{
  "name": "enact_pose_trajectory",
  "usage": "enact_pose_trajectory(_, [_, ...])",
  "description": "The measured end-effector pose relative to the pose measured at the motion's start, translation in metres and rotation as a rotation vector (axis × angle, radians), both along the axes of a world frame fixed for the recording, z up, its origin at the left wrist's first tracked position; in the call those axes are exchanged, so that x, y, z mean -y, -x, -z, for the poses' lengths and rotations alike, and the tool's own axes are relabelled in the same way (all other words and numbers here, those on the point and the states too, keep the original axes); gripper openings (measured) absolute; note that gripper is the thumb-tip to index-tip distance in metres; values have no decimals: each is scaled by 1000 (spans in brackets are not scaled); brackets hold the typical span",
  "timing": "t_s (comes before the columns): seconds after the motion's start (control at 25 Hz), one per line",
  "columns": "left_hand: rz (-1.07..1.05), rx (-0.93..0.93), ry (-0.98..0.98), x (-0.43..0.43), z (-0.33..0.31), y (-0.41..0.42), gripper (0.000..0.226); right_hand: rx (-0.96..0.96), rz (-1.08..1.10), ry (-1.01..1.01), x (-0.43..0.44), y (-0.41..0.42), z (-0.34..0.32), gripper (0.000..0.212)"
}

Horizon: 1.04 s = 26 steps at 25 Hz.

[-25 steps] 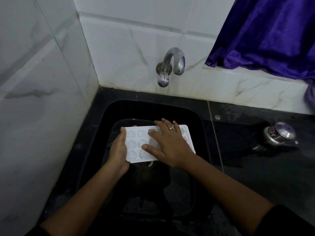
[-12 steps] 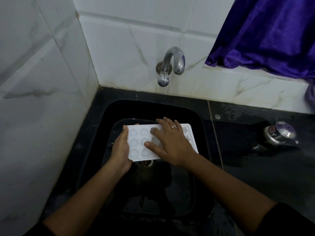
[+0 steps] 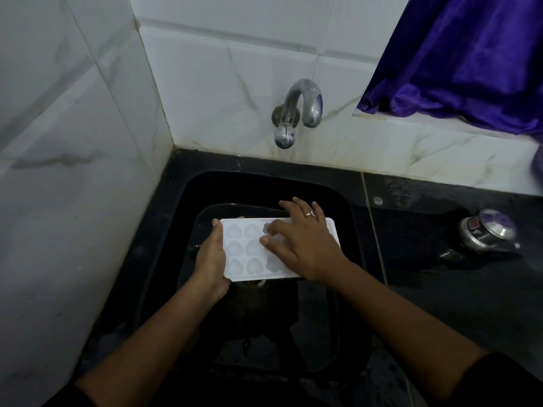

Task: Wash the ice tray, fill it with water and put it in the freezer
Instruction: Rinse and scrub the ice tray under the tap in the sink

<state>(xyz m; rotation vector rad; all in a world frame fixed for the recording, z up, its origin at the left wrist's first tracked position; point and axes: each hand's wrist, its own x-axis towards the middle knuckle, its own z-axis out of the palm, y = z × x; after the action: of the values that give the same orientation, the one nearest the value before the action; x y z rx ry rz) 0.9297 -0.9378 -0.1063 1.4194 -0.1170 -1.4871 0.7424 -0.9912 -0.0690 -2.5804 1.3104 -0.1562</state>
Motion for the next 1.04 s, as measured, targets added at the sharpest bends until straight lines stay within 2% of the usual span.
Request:
enact_pose_trajectory(0.12, [-7, 2, 4, 0, -3, 1, 66, -1, -25, -14, -6, -1, 4, 70])
enact_pose_trajectory(0.28, [-12, 0, 7, -1, -5, 2, 64, 15, -9, 3, -1, 3, 1, 61])
enact_pose_trajectory(0.4, [-18, 11, 7, 0, -7, 1, 64, 5, -17, -12, -6, -1, 3, 69])
enact_pose_trajectory(0.52, [-21, 8, 5, 0, -8, 0, 64, -3, -39, 11, -3, 3, 2, 63])
enact_pose_trajectory(0.68, [-21, -1, 0, -1, -10, 4, 64, 15, -3, -5, -5, -1, 3, 70])
enact_pose_trajectory(0.84, [-17, -1, 5, -1, -9, 3, 63, 15, 5, 9, -3, 3, 3, 61])
enact_pose_trajectory(0.96, [-32, -1, 3, -1, -9, 2, 63, 22, 18, -20, -7, -5, 4, 68])
enact_pose_trajectory(1.04, [-31, 7, 5, -2, -10, 2, 63, 9, -5, -9, -7, -1, 5, 65])
